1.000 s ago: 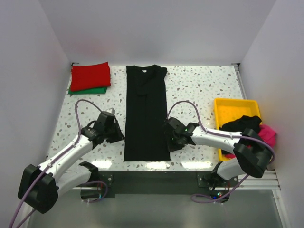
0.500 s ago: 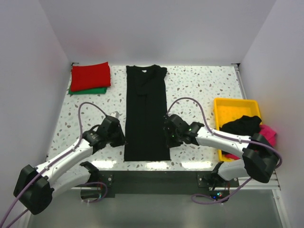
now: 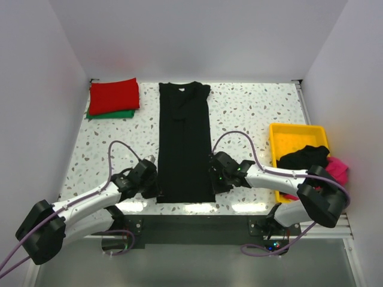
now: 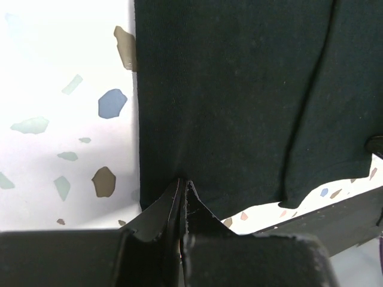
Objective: Fold and stack the t-shirts
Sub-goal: Fold the tshirt
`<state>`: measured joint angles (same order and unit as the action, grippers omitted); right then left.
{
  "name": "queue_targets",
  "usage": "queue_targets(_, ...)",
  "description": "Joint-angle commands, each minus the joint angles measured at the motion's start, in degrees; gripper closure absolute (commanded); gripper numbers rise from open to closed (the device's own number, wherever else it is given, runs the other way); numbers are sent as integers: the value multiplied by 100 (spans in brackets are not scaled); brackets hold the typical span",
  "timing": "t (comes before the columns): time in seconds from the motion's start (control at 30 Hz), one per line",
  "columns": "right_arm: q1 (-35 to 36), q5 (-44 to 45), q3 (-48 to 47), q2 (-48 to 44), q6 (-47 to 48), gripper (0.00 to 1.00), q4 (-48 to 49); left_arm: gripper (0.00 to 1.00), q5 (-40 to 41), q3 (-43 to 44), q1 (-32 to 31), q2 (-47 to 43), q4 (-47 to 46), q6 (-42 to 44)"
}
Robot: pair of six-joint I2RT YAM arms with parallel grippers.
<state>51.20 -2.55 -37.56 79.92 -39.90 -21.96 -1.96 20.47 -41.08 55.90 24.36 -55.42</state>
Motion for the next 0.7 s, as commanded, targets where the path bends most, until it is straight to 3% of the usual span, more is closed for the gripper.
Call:
queue_targets(0.0, 13, -44, 311, 41, -44, 75, -212, 98, -59, -175, -40, 88, -107, -136)
queue_targets(0.17, 13, -70, 258, -46, -27, 75, -370, 96, 64, 123, -49, 9, 349, -92)
queue_targets(0.4, 22, -281, 302, -319, 0, 72, -661, 75, 46, 721, -49, -35, 1535, -189)
queue_targets(0.67, 13, -624, 530, -389, -158, 69, -398, 70, -165, 713, -49, 123, 1703, -136)
